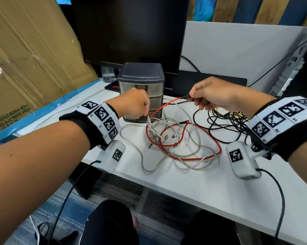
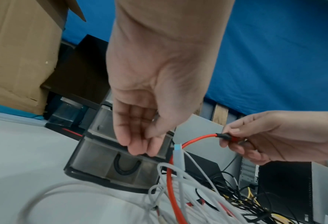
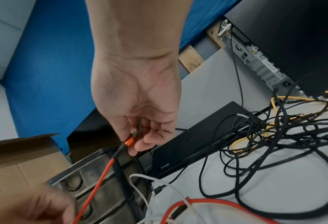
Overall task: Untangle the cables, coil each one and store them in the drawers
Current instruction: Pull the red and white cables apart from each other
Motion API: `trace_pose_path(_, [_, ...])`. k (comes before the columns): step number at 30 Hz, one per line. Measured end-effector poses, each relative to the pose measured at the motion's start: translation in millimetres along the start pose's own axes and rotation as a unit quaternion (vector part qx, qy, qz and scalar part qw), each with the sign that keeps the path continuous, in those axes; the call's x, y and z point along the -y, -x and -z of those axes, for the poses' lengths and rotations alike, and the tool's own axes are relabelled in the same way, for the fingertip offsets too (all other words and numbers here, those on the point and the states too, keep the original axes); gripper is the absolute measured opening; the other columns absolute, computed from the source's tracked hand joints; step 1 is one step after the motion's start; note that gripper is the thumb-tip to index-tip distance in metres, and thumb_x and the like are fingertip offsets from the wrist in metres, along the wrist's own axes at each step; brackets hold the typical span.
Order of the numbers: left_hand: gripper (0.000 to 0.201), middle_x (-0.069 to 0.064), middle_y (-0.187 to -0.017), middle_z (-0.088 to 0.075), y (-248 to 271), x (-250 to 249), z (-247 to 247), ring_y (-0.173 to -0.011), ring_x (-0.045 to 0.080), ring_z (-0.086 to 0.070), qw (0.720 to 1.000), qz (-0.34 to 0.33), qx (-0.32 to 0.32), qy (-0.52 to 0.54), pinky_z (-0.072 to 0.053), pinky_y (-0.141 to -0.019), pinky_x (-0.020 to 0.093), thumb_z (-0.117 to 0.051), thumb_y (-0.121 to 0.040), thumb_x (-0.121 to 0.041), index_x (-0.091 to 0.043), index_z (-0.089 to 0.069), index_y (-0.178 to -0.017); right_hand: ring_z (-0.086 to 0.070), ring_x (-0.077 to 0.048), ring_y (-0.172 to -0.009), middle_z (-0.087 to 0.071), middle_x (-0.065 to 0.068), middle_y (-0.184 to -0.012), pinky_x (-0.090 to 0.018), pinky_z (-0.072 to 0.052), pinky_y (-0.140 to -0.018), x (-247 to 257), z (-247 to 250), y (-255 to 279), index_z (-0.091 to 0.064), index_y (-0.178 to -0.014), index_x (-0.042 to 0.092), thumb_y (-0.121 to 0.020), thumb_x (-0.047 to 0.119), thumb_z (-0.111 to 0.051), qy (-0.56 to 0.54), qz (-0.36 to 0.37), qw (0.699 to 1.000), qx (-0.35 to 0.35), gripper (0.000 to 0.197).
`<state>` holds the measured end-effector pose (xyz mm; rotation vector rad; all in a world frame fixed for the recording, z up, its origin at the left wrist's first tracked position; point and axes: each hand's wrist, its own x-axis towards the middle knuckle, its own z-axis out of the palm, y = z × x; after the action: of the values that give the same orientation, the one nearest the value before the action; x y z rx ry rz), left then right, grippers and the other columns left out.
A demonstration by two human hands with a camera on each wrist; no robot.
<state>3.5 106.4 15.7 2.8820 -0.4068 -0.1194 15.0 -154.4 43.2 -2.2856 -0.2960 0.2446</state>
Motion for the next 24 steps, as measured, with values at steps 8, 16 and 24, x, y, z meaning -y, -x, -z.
trace_pose_path(8, [0.027,0.011,-0.098,-0.078,4,-3,-12,-0.076,0.016,-0.072,0.979,0.086,0.128,0.137,-0.058,-0.068,0.028,-0.048,-0.100,0.000,-0.008,-0.073,-0.105,-0.066,-0.014,-0.072,-0.070,-0.007,-0.088,-0.024,-0.051,-0.061,7,-16,5,-0.077,-0.088,0.014,-0.099,0.015,-0.060,0.094,0.005,0.996,-0.005,0.020])
trace_pose_path(16, [0.021,0.012,-0.098,-0.076,3,-6,-22,-0.075,0.017,-0.070,0.978,0.121,0.122,0.114,-0.057,-0.060,0.025,-0.053,-0.101,-0.008,0.001,-0.067,-0.112,-0.057,-0.020,-0.102,-0.061,0.004,-0.112,-0.033,-0.047,-0.087,-9,-58,-1,-0.061,-0.129,0.026,-0.098,0.034,-0.065,0.340,0.019,0.936,0.092,0.033])
trace_pose_path(24, [0.011,0.003,-0.080,-0.068,7,-10,-32,-0.072,0.014,-0.062,0.967,0.125,0.142,0.169,-0.052,-0.065,0.024,-0.059,-0.100,-0.009,-0.006,-0.070,-0.100,-0.056,-0.021,-0.092,-0.058,-0.003,-0.103,-0.027,-0.040,-0.066,-22,-76,-10,-0.055,-0.119,0.012,-0.104,0.017,-0.049,0.462,-0.004,0.880,0.113,0.018])
